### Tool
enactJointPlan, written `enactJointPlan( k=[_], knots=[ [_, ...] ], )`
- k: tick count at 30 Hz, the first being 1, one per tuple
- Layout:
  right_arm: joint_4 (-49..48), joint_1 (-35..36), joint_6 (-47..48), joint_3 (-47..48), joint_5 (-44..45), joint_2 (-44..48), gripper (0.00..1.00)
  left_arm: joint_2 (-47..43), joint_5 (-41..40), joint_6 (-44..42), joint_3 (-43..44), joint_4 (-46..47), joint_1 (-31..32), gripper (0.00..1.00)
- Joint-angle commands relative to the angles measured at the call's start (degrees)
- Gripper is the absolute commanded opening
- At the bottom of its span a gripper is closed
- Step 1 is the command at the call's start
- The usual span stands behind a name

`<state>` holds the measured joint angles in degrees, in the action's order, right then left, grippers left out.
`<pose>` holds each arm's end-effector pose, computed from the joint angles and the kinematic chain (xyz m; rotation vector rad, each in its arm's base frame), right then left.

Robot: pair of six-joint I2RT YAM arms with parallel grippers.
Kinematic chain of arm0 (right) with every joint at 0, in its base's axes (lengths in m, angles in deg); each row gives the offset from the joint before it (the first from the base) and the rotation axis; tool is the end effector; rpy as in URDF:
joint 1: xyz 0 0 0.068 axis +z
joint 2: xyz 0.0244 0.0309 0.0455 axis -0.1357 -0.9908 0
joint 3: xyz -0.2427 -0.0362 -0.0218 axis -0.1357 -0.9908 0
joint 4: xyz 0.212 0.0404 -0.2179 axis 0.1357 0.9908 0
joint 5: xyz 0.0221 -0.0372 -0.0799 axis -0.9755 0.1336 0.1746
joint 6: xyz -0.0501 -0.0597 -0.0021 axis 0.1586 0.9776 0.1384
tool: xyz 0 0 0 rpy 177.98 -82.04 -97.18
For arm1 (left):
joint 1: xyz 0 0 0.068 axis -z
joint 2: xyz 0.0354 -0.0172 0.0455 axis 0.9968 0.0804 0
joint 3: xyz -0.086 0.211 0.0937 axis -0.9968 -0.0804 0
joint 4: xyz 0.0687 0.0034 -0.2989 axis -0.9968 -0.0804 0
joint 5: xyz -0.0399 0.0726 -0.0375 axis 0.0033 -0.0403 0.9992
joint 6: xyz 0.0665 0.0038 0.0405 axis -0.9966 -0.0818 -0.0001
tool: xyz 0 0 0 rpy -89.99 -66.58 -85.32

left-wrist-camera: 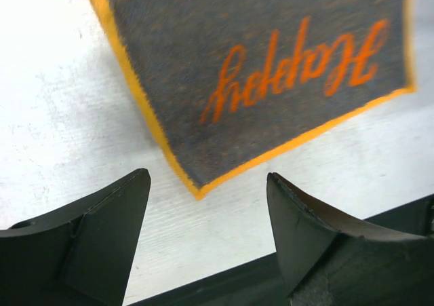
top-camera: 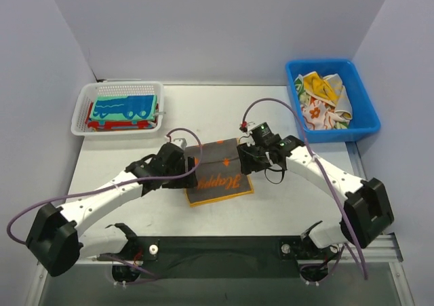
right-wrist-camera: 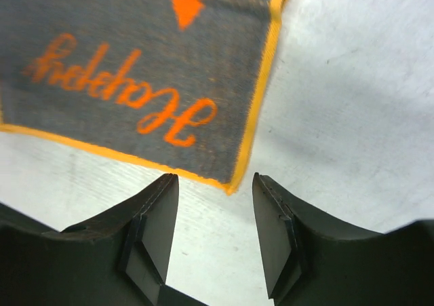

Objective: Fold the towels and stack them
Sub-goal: Fold the towel

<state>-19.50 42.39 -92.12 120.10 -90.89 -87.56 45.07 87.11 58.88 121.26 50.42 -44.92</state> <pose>0.2997 0.2193 0.1703 -0.5573 2.4092 0.5532 0.2325 -0.1941 0.1481 0.0416 2.6096 -0.4583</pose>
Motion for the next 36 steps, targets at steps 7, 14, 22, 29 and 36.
enactJointPlan(
  k=[7, 14, 22, 29, 36],
  knots=[
    [0.6, 1.18, -3.48, 4.31, -2.45, -4.13, 0.36, 6.56, 0.42, -0.87, 7.12, 0.84, 0.57, 0.62],
    [-2.13, 1.45, -6.55, -3.15, -5.26, -7.3, 0.25, 14.82, 5.79, 1.33, 0.71, 3.12, 4.27, 0.53],
    [-0.73, 0.04, -10.42, -13.79, -7.99, -4.76, 0.24, 15.45, 8.26, 1.16, -2.81, 1.63, 6.28, 0.49],
    [-0.9, -0.31, -12.09, -9.94, -6.59, 9.04, 0.29, 3.34, 3.52, 2.56, 3.4, 0.31, 7.43, 0.64],
    [-21.08, -2.33, -18.76, -1.94, -6.67, 4.24, 0.64, 2.26, -0.19, 1.33, 6.43, 14.34, -3.18, 0.64]
  ],
)
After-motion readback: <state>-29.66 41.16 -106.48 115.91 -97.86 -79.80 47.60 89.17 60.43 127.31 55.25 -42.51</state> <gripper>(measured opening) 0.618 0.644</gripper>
